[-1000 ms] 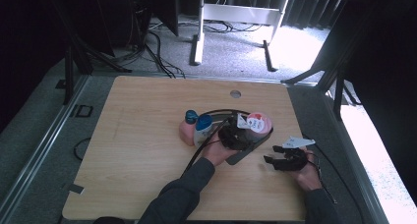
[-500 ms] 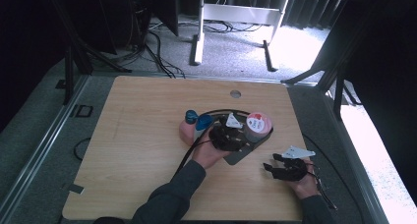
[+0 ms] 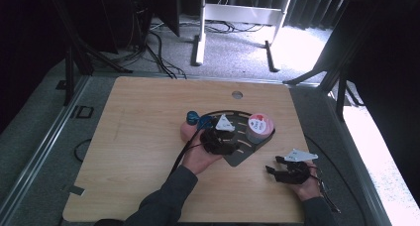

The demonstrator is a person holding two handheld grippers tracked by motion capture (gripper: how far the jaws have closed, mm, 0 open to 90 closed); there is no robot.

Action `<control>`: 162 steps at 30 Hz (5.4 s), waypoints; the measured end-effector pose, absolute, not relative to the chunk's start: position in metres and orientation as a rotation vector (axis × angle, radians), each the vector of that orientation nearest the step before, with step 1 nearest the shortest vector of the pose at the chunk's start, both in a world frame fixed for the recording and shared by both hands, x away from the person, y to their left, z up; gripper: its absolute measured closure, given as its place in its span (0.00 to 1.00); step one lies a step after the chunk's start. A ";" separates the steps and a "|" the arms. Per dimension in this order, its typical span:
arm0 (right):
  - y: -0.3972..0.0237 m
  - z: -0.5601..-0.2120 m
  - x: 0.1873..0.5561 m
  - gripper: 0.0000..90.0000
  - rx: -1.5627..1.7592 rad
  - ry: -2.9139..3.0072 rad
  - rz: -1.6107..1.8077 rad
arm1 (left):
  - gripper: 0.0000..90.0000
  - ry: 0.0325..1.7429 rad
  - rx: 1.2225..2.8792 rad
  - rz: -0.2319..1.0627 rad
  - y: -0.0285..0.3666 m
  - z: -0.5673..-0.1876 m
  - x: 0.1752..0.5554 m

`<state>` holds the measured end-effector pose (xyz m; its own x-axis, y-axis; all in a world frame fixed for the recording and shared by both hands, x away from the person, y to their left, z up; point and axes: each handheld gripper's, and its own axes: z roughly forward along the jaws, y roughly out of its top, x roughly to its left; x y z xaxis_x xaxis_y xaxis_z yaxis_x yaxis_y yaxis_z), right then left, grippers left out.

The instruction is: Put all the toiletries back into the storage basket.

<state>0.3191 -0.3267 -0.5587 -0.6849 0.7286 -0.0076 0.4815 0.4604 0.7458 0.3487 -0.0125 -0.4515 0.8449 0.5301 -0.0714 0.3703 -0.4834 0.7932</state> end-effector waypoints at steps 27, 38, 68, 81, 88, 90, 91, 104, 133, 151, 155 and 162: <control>-0.326 -0.559 0.320 0.32 1.026 2.404 1.057 | 0.52 0.604 2.165 0.428 0.025 -0.392 0.343; -0.326 -0.559 0.320 0.30 1.016 2.413 1.057 | 0.49 0.704 2.187 0.484 0.039 -0.391 0.366; -0.325 -0.559 0.320 0.28 1.008 2.420 1.060 | 0.55 0.725 2.344 0.492 0.038 -0.417 0.382; -0.325 -0.559 0.320 0.28 1.008 2.421 1.060 | 0.61 0.730 2.336 0.416 0.038 -0.415 0.380; -0.325 -0.559 0.320 0.28 1.008 2.421 1.060 | 0.62 0.759 2.326 0.347 0.042 -0.413 0.383; -0.325 -0.559 0.320 0.28 1.008 2.421 1.060 | 0.62 0.764 2.324 0.322 0.044 -0.413 0.383; -0.325 -0.559 0.320 0.28 1.008 2.421 1.060 | 0.62 0.764 2.323 0.309 0.044 -0.413 0.383; -0.325 -0.559 0.320 0.28 1.008 2.421 1.060 | 0.49 0.721 2.351 0.288 0.040 -0.415 0.380; -0.325 -0.559 0.320 0.28 1.006 2.423 1.061 | 0.50 0.635 2.543 0.261 0.025 -0.434 0.395; -0.326 -0.559 0.320 0.28 1.006 2.425 1.061 | 0.56 0.623 2.641 0.184 0.014 -0.436 0.403; -0.326 -0.559 0.320 0.28 1.003 2.426 1.061 | 0.59 0.629 2.645 0.178 0.014 -0.437 0.404; -0.326 -0.559 0.320 0.28 1.004 2.426 1.061 | 0.60 0.645 2.650 0.138 0.013 -0.436 0.403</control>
<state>0.3200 -0.3257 -0.5592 -0.7072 0.7070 -0.0017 0.4787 0.4807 0.7347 0.4026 0.0135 -0.4357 0.8880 0.4598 -0.0005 0.4195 -0.8097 0.4103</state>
